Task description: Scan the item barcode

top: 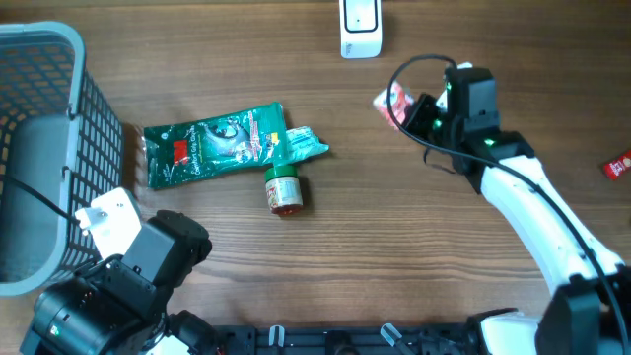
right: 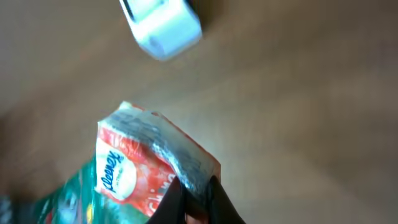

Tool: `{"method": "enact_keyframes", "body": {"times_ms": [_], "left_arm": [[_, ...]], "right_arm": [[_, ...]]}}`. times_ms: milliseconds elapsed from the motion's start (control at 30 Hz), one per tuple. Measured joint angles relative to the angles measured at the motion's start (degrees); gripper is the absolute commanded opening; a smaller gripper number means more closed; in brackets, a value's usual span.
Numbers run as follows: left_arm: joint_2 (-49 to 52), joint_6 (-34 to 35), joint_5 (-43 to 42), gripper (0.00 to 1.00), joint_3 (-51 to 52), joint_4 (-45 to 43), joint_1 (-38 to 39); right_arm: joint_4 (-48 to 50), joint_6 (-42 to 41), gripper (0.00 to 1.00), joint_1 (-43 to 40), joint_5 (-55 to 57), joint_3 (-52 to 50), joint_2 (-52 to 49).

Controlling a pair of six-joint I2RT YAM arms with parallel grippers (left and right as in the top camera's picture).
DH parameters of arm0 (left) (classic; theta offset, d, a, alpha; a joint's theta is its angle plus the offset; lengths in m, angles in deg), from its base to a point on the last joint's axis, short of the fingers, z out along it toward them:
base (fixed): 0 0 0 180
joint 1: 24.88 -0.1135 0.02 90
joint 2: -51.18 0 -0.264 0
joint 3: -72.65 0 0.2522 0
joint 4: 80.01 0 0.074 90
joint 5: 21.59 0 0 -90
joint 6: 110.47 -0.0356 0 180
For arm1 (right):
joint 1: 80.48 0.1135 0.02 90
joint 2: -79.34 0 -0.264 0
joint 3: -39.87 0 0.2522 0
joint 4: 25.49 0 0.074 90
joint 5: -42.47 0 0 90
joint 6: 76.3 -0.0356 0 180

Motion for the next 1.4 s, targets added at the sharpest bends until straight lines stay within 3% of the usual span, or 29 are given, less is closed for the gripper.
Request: {"method": "enact_keyframes", "body": {"times_ms": [167, 300, 667, 967, 1167, 1267, 1400], "left_arm": [[0.02, 0.0, 0.02, 1.0, 0.0, -0.13, 0.0], [0.0, 0.0, 0.0, 1.0, 0.04, 0.02, 0.0], [0.0, 0.0, 0.0, 1.0, 0.04, 0.0, 0.0], [0.0, 0.02, 0.0, 1.0, 0.04, 0.02, 0.0], [0.0, 0.0, 0.0, 1.0, 0.04, 0.02, 0.0], [0.0, 0.0, 0.0, 1.0, 0.04, 0.02, 0.0], [0.0, 0.0, 0.0, 1.0, 0.04, 0.02, 0.0]], "right_arm": [[25.92, 7.28, 0.05, 0.5, 3.41, 0.13, -12.46], [36.33, 11.56, 0.05, 1.27, 4.59, 2.51, -21.86], [36.68, 20.96, 0.05, 1.31, 9.64, 32.17, -41.75], [36.17, 26.56, 0.04, 2.75, 14.56, 34.99, -46.95], [29.51, 41.4, 0.04, 2.32, 31.45, 35.3, -43.56], [27.54, 49.94, 0.04, -1.53, 43.23, 35.43, -39.98], [16.37, 53.27, 0.04, -13.22, 51.3, 36.65, -38.36]]}}
